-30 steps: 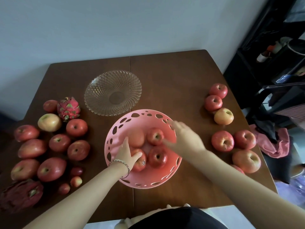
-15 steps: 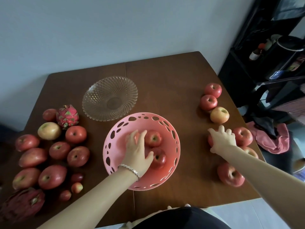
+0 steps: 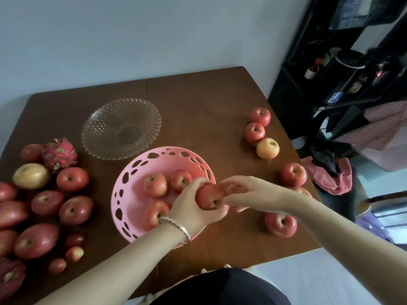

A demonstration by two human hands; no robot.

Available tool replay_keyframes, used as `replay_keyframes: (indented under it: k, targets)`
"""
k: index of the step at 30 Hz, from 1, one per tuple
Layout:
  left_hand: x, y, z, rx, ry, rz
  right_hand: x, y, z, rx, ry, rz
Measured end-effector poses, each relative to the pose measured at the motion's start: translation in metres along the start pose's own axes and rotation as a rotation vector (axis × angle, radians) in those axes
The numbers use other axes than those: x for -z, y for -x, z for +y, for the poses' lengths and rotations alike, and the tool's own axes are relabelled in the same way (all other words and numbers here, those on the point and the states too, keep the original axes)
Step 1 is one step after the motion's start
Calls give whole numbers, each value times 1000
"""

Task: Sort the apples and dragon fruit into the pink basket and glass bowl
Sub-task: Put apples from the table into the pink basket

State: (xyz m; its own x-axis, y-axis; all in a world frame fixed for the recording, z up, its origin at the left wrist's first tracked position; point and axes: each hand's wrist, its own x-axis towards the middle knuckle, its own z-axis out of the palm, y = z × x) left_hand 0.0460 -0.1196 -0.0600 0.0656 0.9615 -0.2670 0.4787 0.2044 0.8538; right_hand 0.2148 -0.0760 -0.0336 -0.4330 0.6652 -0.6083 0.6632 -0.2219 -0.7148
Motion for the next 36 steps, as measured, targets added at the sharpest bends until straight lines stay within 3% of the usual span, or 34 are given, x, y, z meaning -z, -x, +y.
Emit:
replay_keyframes:
  k: [3,6,9,12,15,18,22,24,28,33,36]
  targets:
    - [4,0,-7,232,293,-66,21,-4,44,-63,590,158]
    - [5,0,-10,351,511,-134,14,-9,85,-258,1041,-53]
    - [9,-1,-18,420,641,-178,-8,-16,104,-363,1246,-208]
    - [21,1,-28,423,569,-141,-19,-22,111,-360,1338,-146]
    - [41,4,-41,408,430,-23,-12,-20,97,-334,1241,-91]
    - [68,0,-58,311,71,166,-4,-13,62,-191,1024,126]
    - [94,-8,-82,271,-158,315,-7,-9,1,27,599,347]
    - [99,-10,-91,242,-298,317,-19,-17,-23,109,470,307]
    - [96,-13,-100,211,-528,166,-59,-44,-42,167,454,192]
    - [103,-8,-118,158,-923,208,-106,-69,-46,214,437,145]
    - [101,-4,-125,191,-933,165,-128,-72,-48,248,459,128]
